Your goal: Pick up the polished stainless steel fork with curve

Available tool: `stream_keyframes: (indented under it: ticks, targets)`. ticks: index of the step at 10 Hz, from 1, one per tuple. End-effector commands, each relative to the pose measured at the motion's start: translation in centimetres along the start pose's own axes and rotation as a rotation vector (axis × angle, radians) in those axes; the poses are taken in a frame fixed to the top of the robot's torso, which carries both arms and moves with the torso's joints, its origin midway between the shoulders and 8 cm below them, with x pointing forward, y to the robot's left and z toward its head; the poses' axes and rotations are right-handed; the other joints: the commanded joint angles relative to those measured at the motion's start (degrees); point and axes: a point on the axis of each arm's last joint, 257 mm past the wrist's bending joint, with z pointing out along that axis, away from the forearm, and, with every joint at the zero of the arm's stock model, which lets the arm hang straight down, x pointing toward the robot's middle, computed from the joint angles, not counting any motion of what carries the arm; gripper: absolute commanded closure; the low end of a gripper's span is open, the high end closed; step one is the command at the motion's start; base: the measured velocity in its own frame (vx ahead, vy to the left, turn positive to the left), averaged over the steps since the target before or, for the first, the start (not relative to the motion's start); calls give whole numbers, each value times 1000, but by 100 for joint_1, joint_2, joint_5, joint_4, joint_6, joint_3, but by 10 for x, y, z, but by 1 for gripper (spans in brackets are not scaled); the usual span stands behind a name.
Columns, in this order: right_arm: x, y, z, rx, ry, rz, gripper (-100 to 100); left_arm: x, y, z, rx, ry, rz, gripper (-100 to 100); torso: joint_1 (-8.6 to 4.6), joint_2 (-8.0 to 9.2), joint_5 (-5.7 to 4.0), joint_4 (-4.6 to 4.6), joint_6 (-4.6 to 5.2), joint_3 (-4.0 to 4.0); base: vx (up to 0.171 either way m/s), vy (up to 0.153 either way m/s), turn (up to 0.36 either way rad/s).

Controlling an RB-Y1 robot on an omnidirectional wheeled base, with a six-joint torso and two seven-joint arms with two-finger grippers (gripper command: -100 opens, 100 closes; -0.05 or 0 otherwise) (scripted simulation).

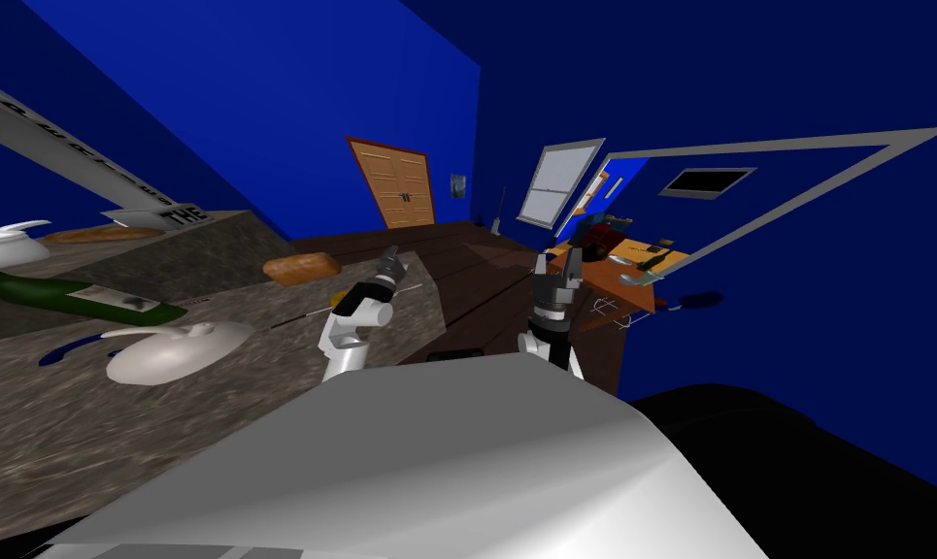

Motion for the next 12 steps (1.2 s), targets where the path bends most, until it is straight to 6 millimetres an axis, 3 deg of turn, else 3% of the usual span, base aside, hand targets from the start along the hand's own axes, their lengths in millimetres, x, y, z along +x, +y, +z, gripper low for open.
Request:
stream_keyframes:
  ticks: [1,5,12]
  targets:
    - [0,0,0,0,0,0,0,0,9,1,-37,0,-2,-100,0,0,0,0,0,0,5,-20,3]
    - [0,0,0,0,0,0,0,3,30,16,-136,9,-19,-100,9,3,2,1,0,2,17,-31,23]
    - [0,0,0,0,0,0,0,2,71,22,-318,10,-30,-100,9,-2,2,0,0,-1,20,-29,21]
